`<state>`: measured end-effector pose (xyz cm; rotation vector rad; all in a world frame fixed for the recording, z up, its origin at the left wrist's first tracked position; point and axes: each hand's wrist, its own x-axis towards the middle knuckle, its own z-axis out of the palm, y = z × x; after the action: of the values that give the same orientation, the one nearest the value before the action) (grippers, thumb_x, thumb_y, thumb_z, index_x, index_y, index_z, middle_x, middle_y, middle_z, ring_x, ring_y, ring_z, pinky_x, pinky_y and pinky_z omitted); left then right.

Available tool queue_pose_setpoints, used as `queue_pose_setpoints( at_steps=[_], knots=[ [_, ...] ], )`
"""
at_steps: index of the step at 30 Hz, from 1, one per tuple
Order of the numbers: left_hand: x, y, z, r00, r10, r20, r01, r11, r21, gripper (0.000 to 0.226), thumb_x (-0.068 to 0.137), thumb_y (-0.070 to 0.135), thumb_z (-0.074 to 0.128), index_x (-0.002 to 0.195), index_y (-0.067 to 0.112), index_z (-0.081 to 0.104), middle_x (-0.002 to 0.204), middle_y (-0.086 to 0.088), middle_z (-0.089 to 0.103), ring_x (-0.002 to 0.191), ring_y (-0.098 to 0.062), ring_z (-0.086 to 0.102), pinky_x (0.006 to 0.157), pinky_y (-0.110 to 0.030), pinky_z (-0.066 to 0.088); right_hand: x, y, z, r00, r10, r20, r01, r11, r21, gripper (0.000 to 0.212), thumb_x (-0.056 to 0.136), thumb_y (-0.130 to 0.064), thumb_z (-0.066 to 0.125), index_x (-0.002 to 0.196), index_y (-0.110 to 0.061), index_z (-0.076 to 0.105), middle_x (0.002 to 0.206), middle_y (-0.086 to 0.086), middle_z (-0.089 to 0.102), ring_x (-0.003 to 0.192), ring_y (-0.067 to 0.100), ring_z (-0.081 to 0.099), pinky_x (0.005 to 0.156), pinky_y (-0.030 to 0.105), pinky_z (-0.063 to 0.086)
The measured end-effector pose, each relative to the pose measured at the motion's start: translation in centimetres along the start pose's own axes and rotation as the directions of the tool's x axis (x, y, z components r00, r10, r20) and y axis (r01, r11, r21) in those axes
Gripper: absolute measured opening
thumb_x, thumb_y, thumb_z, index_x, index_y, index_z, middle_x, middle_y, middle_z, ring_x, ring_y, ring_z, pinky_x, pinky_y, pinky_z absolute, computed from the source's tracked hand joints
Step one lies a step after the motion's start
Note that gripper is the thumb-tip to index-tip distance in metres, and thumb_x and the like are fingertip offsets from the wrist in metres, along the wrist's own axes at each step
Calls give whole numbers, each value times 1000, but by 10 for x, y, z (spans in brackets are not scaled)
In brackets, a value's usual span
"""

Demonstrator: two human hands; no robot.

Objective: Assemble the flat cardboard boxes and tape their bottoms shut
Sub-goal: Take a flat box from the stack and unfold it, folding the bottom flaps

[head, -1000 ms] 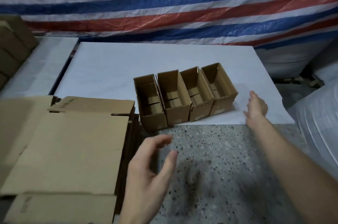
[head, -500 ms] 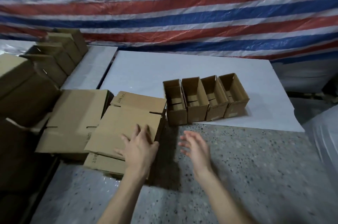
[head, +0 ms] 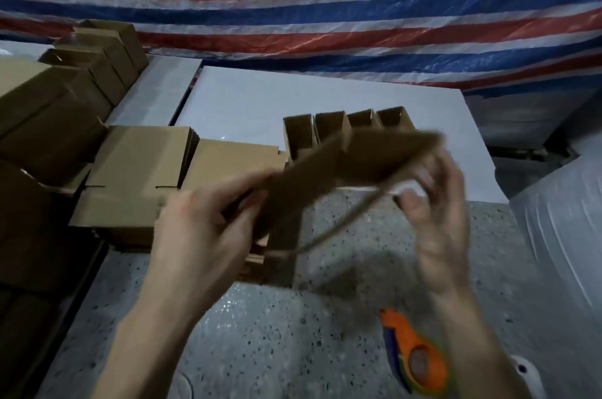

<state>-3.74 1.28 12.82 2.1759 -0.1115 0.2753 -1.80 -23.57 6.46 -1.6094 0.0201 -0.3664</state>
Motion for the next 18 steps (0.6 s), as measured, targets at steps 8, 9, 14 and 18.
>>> queue_pose_setpoints(
  at_steps=[8,9,14,18],
  knots=[
    [-42,-82,79,824,-186,535,75,972,222,28,99,32,56,119,48,67,108,25,71,104,-3,65,88,-39,56,-69,58,-69,780,556,288,-443,815,-372,49,68,-72,75,112,-53,66,108,-27,69,102,-3,66,83,19,55],
    [-46,-98,98,801,-207,562,56,960,274,28,98,32,57,119,48,66,109,23,71,106,-6,65,89,-39,55,-78,83,-69,763,595,252,-484,785,-386,40,75,-59,78,111,-45,69,103,-25,71,97,-2,68,76,14,54],
    [-79,-160,168,858,-325,397,135,889,437,31,91,29,65,121,35,66,124,13,65,120,-14,56,101,-34,42,-107,180,-51,811,584,-30,-530,712,-461,25,91,-24,73,111,-11,76,96,-13,77,96,11,71,85,21,56],
    [-99,-162,182,911,-411,-27,389,837,384,67,76,30,81,136,15,53,139,-4,50,135,-26,40,115,-44,33,-90,188,-31,835,550,-5,-425,640,-640,25,97,-36,63,114,-20,72,102,-17,72,101,11,66,83,16,47]
  ],
)
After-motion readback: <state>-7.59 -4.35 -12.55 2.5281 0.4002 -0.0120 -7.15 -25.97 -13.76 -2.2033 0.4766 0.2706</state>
